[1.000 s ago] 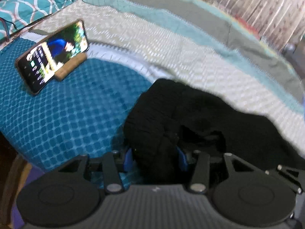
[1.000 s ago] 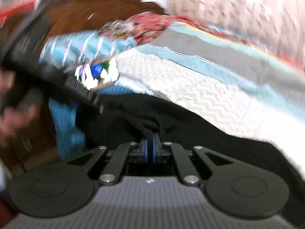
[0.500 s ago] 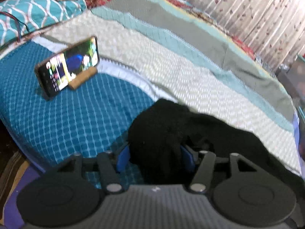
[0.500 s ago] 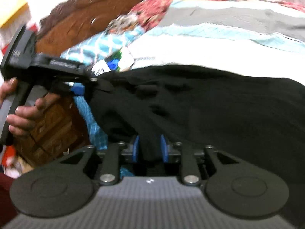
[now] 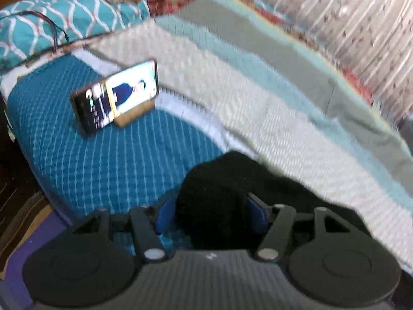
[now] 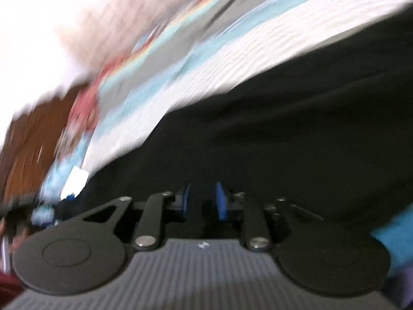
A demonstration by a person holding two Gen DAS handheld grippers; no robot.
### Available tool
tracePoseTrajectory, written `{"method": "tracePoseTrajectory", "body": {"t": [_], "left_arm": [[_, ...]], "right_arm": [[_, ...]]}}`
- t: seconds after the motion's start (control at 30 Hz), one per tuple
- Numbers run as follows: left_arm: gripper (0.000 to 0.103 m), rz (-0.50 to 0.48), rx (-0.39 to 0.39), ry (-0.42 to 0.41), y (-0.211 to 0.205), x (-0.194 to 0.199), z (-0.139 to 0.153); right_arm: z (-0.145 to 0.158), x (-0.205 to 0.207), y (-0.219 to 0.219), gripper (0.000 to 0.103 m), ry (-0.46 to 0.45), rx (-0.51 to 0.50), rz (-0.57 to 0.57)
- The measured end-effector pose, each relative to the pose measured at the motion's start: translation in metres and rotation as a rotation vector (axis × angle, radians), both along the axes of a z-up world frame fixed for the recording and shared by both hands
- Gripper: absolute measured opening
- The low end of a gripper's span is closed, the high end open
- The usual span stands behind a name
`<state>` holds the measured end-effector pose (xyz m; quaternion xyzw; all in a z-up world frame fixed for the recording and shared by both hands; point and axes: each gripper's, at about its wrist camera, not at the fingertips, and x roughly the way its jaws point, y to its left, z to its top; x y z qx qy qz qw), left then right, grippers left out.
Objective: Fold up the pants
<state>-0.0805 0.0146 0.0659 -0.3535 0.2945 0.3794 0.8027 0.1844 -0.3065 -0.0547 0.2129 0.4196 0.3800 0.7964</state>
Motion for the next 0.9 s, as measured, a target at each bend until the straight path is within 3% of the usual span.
{"method": "tracePoseTrajectory", "body": {"t": [0.2, 0.27, 0.33, 0.5, 0.63, 0.77, 0.9], "left_arm": [[0.06, 0.012, 0.048, 0.018, -0.014, 0.031, 0.005], [0.06, 0.024, 0.034, 0.087, -0.014, 0.04, 0.0], [0.059, 0.052, 0.002, 0.137, -0.011, 0.04, -0.007], [0.061, 0.137, -0.054, 0.184, -0.005, 0.004, -0.013], [0.066, 0.113, -0.199, 0.119, 0.006, -0.034, -0.014], [0.066, 0.184, -0.157, 0.085, 0.008, -0.049, -0.001], [0.066, 0.124, -0.098, 0.063, 0.003, -0.023, 0.016]], "right_arm": [[0.008, 0.011, -0.161, 0.028, -0.036, 0.099, -0.631], [0.011, 0.011, -0.189, 0.028, -0.06, 0.068, -0.717], [0.015, 0.014, -0.206, 0.028, -0.07, 0.049, -0.766], [-0.002, 0.016, -0.223, 0.028, 0.011, 0.207, -0.847], [-0.008, 0.027, -0.224, 0.03, 0.05, 0.259, -0.837], [-0.014, 0.042, -0.233, 0.031, 0.112, 0.355, -0.797], [-0.011, 0.062, -0.231, 0.033, 0.116, 0.392, -0.776]]}}
